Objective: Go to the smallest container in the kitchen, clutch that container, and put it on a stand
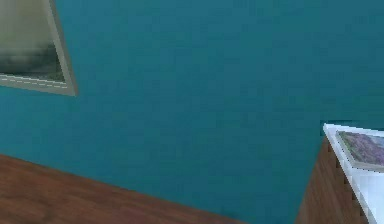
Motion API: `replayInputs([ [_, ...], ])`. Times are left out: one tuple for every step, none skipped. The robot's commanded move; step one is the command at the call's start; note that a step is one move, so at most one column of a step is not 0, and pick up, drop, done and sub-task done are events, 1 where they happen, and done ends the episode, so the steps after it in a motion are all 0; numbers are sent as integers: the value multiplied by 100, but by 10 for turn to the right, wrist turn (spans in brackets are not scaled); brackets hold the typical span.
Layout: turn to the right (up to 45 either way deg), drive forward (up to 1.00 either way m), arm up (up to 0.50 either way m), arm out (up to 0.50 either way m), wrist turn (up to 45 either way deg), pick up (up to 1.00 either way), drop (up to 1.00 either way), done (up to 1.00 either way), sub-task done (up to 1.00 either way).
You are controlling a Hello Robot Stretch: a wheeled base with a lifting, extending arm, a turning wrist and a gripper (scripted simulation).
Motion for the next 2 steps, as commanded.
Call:
replayInputs([
  [0,0,0,0,450,0,0,0,0],
  [0,0,0,0,270,0,0,0,0],
])
